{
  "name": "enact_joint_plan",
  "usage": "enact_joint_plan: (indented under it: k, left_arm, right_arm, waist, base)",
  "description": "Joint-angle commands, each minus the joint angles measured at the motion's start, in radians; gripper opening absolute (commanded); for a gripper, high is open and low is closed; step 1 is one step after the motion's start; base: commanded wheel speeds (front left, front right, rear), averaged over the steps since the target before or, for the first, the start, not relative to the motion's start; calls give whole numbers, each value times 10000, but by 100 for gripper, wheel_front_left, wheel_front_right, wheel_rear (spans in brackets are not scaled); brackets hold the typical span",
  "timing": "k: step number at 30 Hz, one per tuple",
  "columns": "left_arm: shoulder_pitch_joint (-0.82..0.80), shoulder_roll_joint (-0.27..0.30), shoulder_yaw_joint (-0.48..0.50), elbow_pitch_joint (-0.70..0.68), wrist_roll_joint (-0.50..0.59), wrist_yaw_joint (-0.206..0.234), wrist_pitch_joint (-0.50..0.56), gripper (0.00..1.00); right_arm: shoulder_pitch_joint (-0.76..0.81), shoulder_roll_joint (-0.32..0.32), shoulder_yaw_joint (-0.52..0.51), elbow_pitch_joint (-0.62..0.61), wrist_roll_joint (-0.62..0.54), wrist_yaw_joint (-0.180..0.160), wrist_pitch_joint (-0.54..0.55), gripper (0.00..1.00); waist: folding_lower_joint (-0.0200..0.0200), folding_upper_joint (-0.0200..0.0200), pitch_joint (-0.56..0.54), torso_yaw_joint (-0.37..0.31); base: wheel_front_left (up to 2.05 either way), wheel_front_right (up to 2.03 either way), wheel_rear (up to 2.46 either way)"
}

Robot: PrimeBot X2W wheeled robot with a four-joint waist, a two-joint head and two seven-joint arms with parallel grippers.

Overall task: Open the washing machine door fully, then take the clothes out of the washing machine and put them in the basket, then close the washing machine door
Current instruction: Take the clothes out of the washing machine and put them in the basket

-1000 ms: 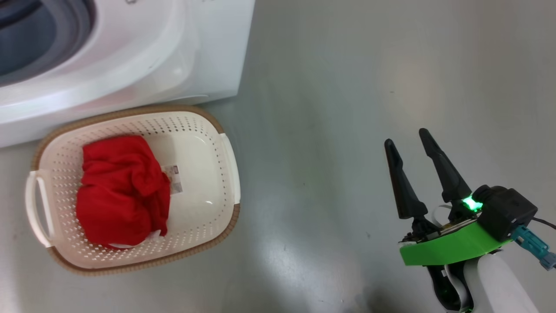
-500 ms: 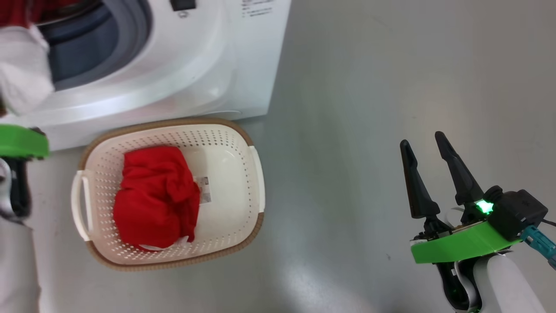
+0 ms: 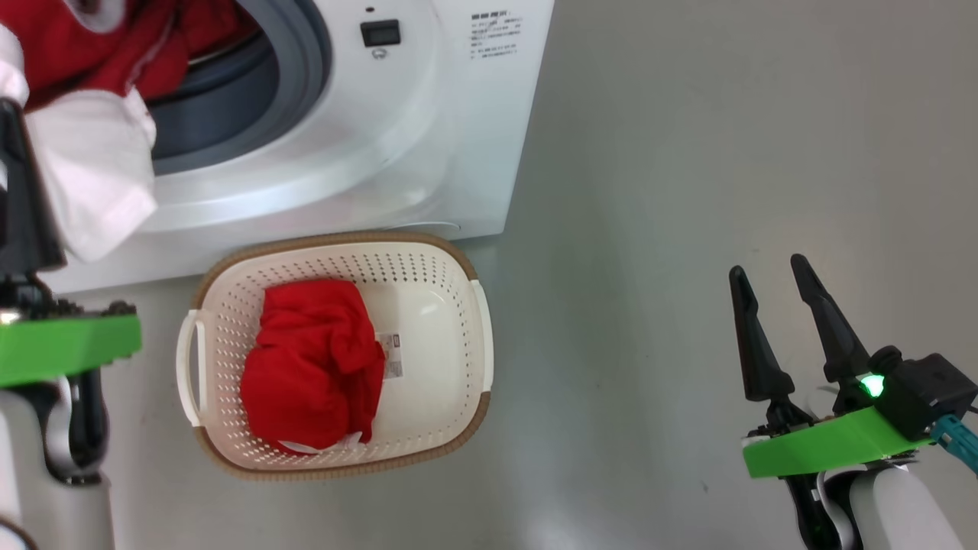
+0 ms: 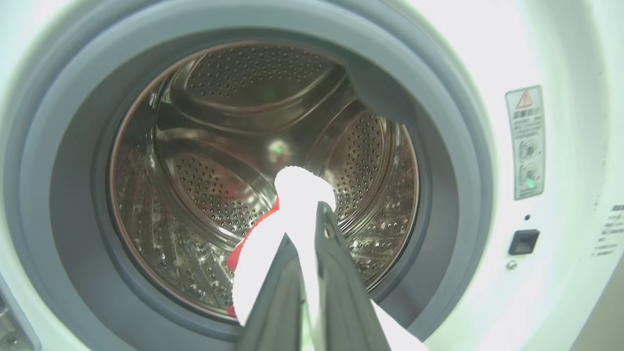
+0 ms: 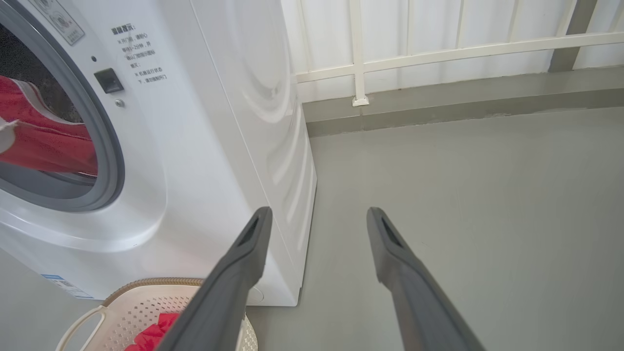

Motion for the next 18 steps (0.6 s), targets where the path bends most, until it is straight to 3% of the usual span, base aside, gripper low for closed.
enact_joint_plan:
  k: [1,18]
  left_arm:
    - [307,273,365,-550,-58,-56,-47,0]
    - [2160,-575,922,-4535,-306,-57,-47,0]
  right_arm:
    - [243,-70,191,-215,-92,48,-65,100]
    - [517,-70,217,-170,-85,48,-65,100]
  waist:
    - [0,0,-145,69]
    - [0,0,-605,225]
  base:
    - [0,0,0]
    - [0,0,0]
